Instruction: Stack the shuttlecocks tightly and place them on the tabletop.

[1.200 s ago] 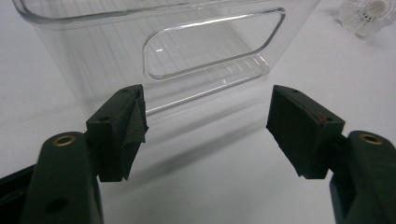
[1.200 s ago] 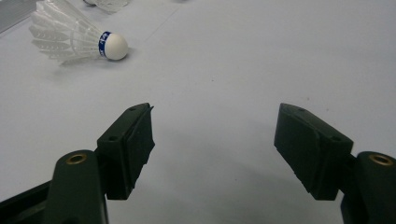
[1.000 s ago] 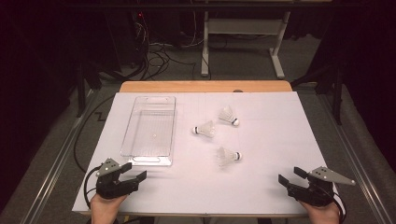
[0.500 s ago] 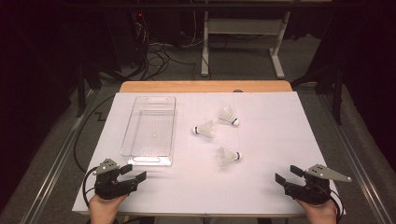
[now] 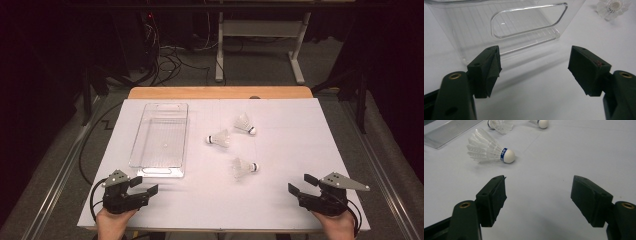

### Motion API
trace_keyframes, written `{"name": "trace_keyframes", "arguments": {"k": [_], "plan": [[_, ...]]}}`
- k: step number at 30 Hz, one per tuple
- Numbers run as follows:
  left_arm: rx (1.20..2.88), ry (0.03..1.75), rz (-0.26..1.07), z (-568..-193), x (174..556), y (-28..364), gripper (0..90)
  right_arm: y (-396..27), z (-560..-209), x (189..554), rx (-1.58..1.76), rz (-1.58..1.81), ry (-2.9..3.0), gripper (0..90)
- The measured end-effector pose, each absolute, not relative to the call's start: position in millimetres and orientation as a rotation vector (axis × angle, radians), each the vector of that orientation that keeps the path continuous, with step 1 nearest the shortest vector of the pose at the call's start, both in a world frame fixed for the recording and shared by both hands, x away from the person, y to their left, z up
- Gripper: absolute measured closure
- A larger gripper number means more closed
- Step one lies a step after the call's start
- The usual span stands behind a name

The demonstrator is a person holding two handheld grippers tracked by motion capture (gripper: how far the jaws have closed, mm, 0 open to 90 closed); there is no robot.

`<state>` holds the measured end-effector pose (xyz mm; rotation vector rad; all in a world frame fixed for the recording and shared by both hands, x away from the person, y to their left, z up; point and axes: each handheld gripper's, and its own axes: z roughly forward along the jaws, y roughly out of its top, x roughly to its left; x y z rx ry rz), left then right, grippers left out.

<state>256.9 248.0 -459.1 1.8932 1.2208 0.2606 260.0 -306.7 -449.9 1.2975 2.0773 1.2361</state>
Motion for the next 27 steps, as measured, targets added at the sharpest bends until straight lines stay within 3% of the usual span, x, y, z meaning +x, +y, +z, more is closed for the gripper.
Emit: {"name": "trace_keyframes", "arguments": {"k": [12, 27], "plan": [[1.866, 1.219, 0.245, -462.3, 257.0, 247.9, 25.1, -286.1, -447.1, 269.5, 1.258, 1.249, 2.113, 29.2], [1.851, 1.185, 0.271, -464.7, 255.8, 249.0, 29.4, -261.1, -445.4, 281.0, 1.225, 1.267, 2.156, 30.1]]}}
